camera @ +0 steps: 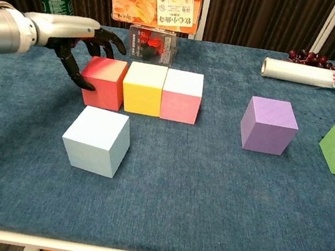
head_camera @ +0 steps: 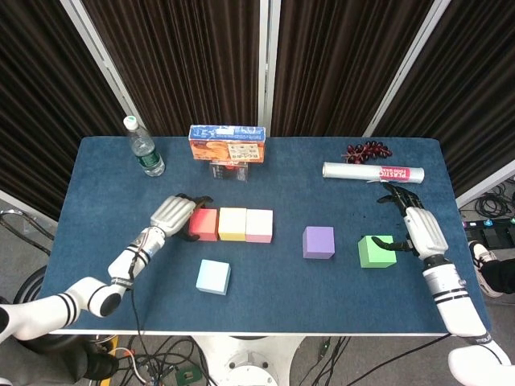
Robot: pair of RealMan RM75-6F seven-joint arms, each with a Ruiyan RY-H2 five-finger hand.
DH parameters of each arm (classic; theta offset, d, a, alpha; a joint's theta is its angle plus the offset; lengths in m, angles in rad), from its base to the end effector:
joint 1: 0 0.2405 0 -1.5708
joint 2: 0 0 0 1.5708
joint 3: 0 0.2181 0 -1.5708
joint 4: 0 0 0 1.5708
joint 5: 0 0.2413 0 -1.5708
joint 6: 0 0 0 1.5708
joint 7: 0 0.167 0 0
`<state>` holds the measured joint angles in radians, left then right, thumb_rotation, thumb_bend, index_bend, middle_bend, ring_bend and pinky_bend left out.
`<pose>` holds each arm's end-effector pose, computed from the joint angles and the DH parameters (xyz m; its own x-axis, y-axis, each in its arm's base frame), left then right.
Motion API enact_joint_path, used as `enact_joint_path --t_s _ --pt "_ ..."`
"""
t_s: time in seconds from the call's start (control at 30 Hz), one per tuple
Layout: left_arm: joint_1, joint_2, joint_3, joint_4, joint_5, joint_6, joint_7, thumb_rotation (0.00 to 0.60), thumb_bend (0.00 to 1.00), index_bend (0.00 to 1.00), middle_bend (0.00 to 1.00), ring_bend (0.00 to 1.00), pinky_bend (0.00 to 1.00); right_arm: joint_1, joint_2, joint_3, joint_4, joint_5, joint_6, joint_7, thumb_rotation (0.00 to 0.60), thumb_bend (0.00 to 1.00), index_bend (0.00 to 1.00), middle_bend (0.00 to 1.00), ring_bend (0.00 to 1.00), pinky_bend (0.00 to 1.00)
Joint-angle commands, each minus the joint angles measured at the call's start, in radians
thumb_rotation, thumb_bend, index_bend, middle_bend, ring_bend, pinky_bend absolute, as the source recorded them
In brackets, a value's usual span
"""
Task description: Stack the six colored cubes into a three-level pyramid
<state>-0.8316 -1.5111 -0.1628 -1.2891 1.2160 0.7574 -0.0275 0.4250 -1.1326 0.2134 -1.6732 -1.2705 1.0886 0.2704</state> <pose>-0.1340 0.3858 -0.0530 0.3838 0.3853 0.8392 0.8931 -0.3858 -0.2313 -0.2138 -0.3231 0.0802 0.0140 -0.1786 0.9838 -0.9956 -0.0936 -0.0028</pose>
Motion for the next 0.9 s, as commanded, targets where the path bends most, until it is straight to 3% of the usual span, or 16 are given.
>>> enact_joint_path --t_s 0.03,0.7,0.9 --pt "0.017 0.022 -0.007 -0.033 -0.014 0.015 -0.020 0.600 0.13 0.16 0.28 0.33 0.24 0.007 -0.001 0.001 -0.006 -0.002 -0.008 -0.005 0.600 0.11 0.00 0.25 0.00 0.00" --pt "-0.011 0.000 0.005 0.008 0.006 -0.010 -0.003 0.600 0.13 0.16 0.28 0.31 0.23 0.004 0.008 0.001 -0.050 -0.003 0.016 -0.027 0.600 0.11 0.00 0.25 0.00 0.00" --pt "-0.015 -0.036 0.010 0.051 0.017 0.002 0.007 0.600 0.13 0.17 0.35 0.31 0.23 0.002 0.008 0.000 -0.048 -0.001 0.018 -0.024 0.600 0.11 0.00 0.25 0.00 0.00"
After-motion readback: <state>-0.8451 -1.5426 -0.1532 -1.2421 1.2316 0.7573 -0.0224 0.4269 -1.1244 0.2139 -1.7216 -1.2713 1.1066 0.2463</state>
